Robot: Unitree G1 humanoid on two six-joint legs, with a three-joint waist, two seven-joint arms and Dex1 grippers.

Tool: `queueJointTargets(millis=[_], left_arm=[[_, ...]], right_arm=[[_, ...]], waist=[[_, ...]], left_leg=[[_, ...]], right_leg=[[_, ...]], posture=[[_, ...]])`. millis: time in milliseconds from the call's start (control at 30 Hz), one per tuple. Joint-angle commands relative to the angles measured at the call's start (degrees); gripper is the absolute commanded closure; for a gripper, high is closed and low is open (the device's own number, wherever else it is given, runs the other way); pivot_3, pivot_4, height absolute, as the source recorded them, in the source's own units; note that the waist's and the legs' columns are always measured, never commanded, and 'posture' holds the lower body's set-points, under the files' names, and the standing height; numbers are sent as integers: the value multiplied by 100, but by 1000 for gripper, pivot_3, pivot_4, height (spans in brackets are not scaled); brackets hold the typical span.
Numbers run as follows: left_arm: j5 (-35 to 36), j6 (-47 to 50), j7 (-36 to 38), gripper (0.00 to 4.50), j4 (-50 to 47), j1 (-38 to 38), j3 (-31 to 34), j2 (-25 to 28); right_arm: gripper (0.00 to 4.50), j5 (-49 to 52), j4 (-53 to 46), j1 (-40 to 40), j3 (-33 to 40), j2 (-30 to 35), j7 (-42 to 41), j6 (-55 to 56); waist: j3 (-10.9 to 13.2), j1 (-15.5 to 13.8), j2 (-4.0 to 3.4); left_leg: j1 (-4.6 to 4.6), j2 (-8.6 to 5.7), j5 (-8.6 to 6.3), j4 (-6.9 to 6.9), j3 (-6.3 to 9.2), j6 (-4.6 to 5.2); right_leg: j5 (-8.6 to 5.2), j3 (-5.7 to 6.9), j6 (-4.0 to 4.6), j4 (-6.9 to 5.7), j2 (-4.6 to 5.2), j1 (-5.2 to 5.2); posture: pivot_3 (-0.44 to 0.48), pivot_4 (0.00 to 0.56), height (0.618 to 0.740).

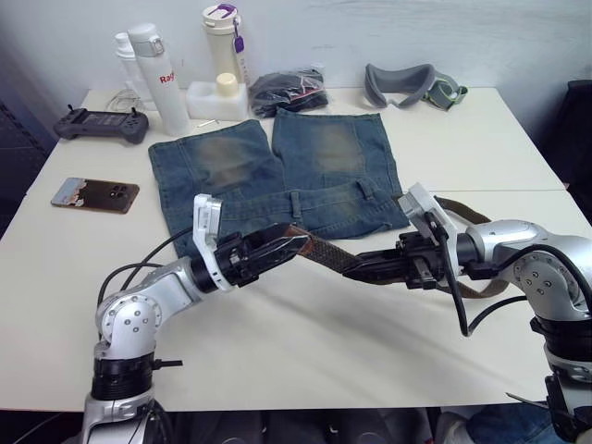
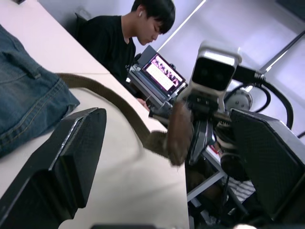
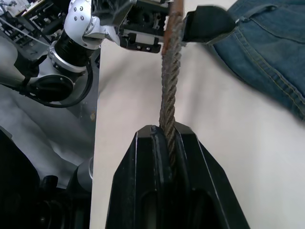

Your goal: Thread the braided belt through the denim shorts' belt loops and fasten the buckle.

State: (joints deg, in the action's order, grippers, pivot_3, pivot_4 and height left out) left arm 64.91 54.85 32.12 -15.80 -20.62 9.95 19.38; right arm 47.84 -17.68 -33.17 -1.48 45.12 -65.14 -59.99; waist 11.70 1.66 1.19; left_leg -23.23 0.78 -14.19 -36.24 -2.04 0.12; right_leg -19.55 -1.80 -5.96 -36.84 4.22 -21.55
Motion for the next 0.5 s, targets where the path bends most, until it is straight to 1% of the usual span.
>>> queueJointTargets(millis=[33, 67, 100, 233, 300, 333, 500], left_arm=[[83, 39, 2, 541, 14, -109, -100, -24], [96, 66, 12, 791, 27, -116, -122, -28], [106, 107, 66, 1208, -12, -104, -176, 0], [254, 355, 181, 3082, -243, -79, -332, 132], [365, 433, 86, 4063, -299, -129, -322, 137], [463, 472, -32, 4461, -248, -233, -250, 133], [1071, 557, -383, 4461, -32, -595, 93, 94]], right_arm=[[4500, 236, -183, -128, 217, 23, 108, -76], [4500, 255, -193, -126, 222, 27, 138, -87], [4500, 262, -202, -125, 234, 29, 209, -112], [4500, 350, -247, -90, 315, 20, 400, -166], [4500, 391, -289, -41, 359, 9, 499, -159], [4500, 406, -316, 0, 400, 4, 573, -170], [4500, 699, -346, 367, 903, 46, 1015, -424]], waist=[[0, -2, 0], [0, -6, 0], [0, -10, 0], [0, -10, 0], [0, -11, 0], [0, -13, 0], [1, -21, 2]], left_leg=[[0, 1, 0, 0, 0, 0], [0, 3, 1, 1, 1, -1], [0, 5, 1, 1, 1, -2], [-1, 4, 1, 0, 0, -2], [-1, 4, 1, 1, 0, -2], [-1, 4, 1, 1, 1, -2], [-3, 4, 1, 1, 3, -2]], right_leg=[[0, -1, 0, -1, -2, -1], [0, -1, 0, -1, -5, -2], [0, 0, 0, -1, -7, -2], [0, -4, 0, 0, -6, -2], [0, -5, 0, 1, -6, -2], [0, -3, 0, 2, -6, -2], [0, -3, 0, 2, -4, -2]], posture=[[0, 150, 735], [0, 150, 735], [0, 150, 735], [0, 150, 735], [0, 150, 735], [0, 150, 735], [0, 150, 735]])
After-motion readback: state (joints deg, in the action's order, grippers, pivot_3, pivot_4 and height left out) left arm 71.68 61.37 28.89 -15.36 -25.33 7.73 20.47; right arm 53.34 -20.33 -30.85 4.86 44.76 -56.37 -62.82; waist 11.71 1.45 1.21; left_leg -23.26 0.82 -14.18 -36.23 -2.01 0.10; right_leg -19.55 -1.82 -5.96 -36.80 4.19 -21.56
